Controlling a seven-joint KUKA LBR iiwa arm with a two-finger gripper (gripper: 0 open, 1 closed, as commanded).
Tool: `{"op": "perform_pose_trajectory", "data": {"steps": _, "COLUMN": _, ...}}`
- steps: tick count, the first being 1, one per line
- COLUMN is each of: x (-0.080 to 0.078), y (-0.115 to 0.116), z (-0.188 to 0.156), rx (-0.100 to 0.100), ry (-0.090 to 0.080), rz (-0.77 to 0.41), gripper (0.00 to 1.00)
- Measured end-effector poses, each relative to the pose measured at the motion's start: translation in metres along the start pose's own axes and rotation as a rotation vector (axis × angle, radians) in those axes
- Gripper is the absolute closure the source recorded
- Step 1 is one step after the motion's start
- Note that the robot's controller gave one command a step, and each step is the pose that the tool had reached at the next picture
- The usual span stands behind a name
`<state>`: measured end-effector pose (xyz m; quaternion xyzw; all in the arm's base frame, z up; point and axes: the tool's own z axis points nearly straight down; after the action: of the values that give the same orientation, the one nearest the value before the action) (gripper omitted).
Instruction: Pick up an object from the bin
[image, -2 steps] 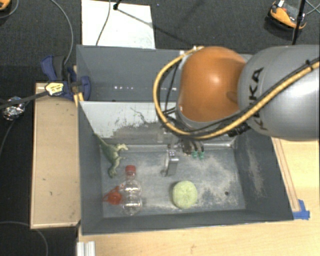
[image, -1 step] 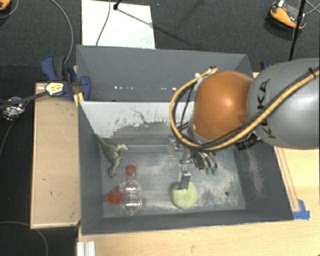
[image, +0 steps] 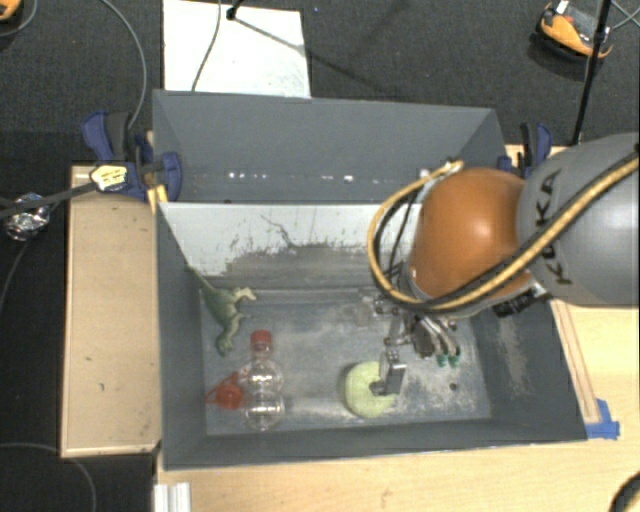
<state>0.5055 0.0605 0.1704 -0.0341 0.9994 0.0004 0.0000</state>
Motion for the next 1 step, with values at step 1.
{"op": "perform_pose_trajectory", "data": {"steps": 1, "x": 0.0014, "y": -0.0062, "z": 0.0027, "rx": 0.0, "ry": -0.005, "rz": -0.001, "gripper": 0.0}}
